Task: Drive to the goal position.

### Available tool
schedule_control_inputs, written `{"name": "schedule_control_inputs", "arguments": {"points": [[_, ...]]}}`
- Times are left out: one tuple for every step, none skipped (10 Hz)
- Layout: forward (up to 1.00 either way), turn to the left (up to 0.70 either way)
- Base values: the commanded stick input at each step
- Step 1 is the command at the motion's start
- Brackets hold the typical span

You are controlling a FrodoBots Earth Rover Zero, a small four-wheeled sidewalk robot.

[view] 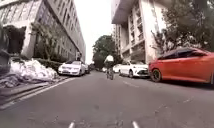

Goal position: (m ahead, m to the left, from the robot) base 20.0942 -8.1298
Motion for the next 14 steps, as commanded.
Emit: {"name": "schedule_control_inputs", "arguments": {"points": [[0.7, 0.14], [0.7, 0.14], [0.7, 0.14], [0.7, 0.14], [0.7, 0.05], [0.7, 0.0], [0.7, 0.0], [0.7, 0.0], [0.7, 0.0], [0.7, 0.0], [0.7, 0.0], [0.7, 0.0], [0.7, 0.0], [0.7, 0.0]]}}
